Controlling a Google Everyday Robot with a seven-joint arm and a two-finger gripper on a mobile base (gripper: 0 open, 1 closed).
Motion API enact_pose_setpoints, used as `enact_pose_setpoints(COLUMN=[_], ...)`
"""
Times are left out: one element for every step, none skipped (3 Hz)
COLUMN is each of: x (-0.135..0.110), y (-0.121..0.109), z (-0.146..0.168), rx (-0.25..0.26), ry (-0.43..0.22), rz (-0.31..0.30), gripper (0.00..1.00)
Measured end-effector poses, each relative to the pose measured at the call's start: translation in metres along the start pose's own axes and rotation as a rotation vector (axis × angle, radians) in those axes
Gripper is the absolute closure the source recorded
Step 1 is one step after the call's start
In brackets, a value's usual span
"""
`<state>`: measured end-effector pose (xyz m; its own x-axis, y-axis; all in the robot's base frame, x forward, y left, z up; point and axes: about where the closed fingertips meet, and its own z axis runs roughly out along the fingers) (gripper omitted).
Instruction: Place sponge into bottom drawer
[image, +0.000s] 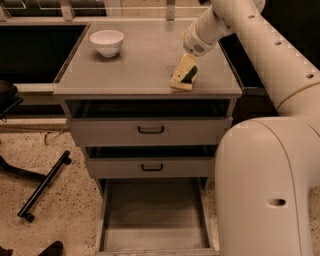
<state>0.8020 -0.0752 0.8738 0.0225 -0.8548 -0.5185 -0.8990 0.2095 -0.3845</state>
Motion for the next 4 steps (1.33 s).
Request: enact_pose_setpoints(x=[0.016, 0.03, 0.034, 0.034], y=[0.008, 0.018, 0.021, 0.022], z=[-0.001, 0.001, 0.002, 0.002], rx=[-0.011, -0.031, -0.038, -0.038], ry=[0.0, 0.004, 0.0, 0.0], rz=[0.038, 0.071, 0.078, 0.078], gripper=[0.0, 0.0, 0.0, 0.19])
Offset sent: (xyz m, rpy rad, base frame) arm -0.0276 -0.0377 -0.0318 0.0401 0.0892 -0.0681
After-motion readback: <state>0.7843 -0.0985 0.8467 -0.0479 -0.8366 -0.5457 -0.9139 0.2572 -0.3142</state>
